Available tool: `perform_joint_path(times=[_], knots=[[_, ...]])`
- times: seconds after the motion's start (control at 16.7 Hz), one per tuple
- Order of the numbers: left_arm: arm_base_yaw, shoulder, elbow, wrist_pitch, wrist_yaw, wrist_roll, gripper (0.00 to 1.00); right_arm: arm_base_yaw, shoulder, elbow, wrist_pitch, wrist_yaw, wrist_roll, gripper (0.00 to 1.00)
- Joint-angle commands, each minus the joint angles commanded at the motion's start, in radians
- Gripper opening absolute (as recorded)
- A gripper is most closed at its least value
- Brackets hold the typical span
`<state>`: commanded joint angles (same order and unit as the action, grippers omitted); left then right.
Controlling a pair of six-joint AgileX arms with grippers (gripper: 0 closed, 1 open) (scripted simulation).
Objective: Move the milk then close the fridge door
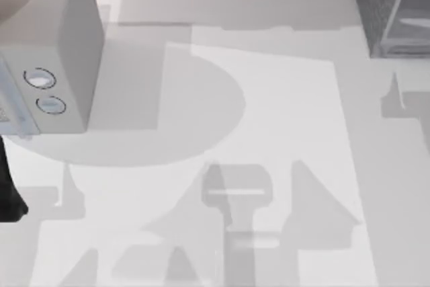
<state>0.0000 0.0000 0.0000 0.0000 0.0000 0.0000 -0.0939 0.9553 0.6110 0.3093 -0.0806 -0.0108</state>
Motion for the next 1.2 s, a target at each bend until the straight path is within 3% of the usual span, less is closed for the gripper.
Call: perform_joint_path(times=[0.54,0.78,1.2], knots=[[0.000,0.000,0.000,0.000,0.000,0.000,1.00,0.079,-0.825,-0.509,-0.258,0.066,0.008,1.00],[0.000,0.000,0.000,0.000,0.000,0.000,1.00,0.093,-0.950,-0.607,-0.307,0.080,0.011,1.00],[0.000,0.000,0.000,0.000,0.000,0.000,1.00,0.090,-0.961,-0.601,-0.320,0.081,0.011,1.00]])
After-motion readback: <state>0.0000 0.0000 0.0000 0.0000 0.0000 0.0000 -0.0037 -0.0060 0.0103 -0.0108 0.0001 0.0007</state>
